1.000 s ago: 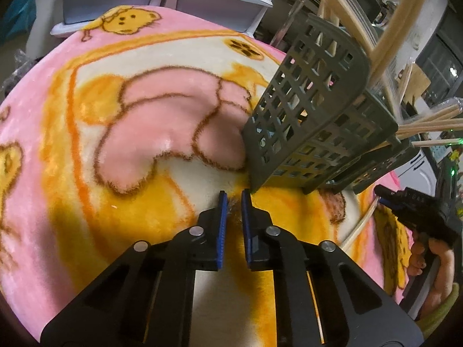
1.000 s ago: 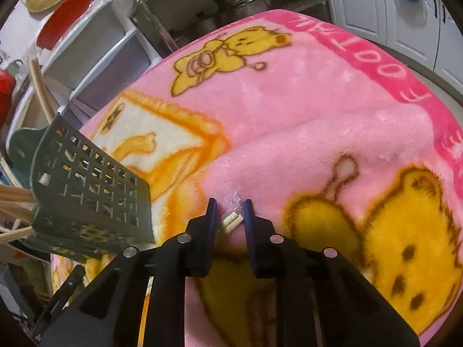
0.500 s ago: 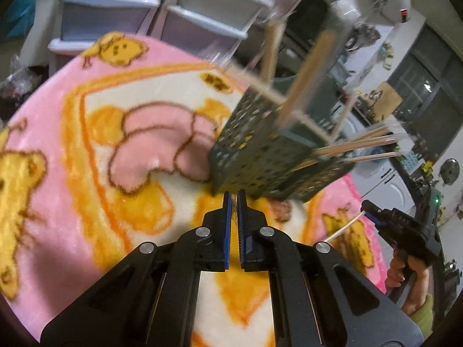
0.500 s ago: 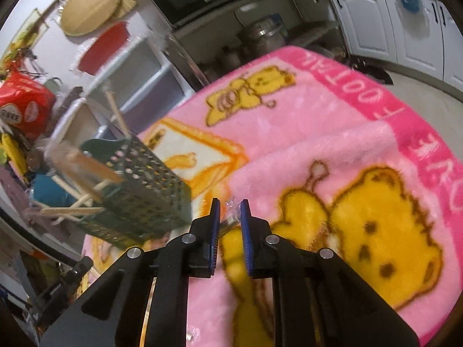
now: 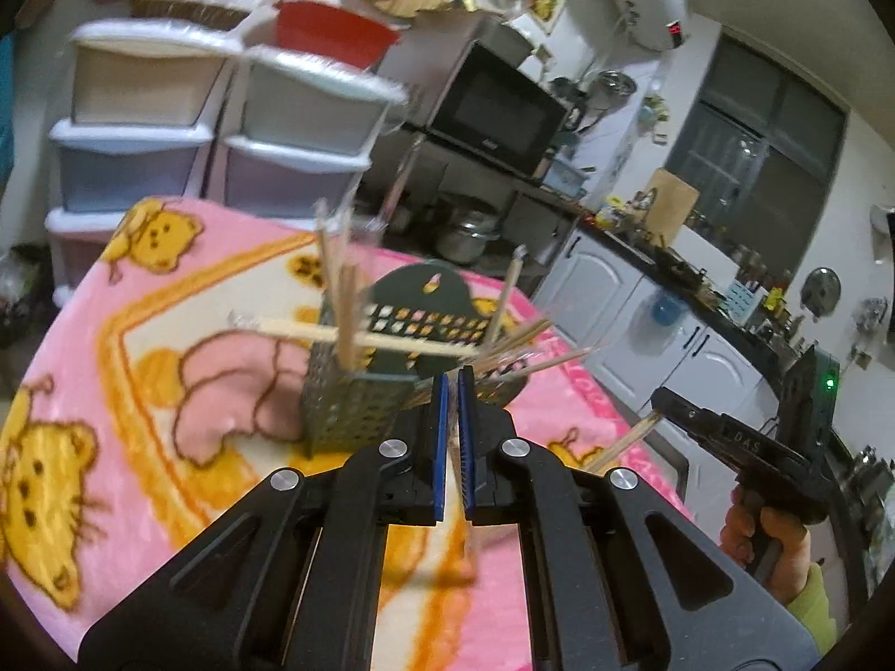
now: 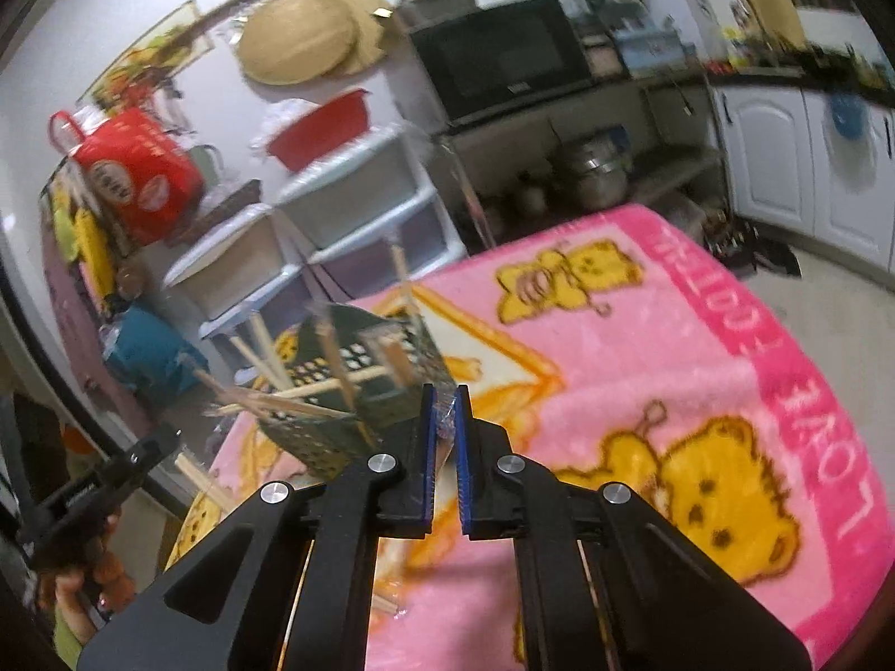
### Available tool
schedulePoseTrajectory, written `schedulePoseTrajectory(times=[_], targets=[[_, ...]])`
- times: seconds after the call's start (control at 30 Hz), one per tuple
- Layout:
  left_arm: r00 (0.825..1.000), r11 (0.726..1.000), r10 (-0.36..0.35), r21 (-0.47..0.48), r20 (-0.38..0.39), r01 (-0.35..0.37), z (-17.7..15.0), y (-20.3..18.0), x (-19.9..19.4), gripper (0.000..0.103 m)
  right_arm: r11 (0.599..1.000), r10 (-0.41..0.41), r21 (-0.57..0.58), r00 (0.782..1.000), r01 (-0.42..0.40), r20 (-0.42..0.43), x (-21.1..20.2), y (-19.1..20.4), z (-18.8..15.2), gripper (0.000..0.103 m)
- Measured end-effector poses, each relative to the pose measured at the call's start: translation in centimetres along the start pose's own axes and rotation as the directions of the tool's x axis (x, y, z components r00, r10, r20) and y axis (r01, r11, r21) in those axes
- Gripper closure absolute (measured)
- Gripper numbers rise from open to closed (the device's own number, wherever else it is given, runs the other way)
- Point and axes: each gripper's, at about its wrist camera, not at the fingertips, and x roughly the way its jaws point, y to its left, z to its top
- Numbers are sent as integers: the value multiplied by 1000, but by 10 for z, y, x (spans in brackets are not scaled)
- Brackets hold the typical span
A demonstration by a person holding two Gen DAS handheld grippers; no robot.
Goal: Organize utensils
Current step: 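Lift both held chopsticks up and carry them over the green basket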
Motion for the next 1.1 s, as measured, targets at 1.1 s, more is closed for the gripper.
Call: schedulePoseTrajectory(times=[1.1], targets=[[974,987,-72,153,213,40,91,-59,-54,102,975,70,-222,971,-19,227,-58,86,69,97]])
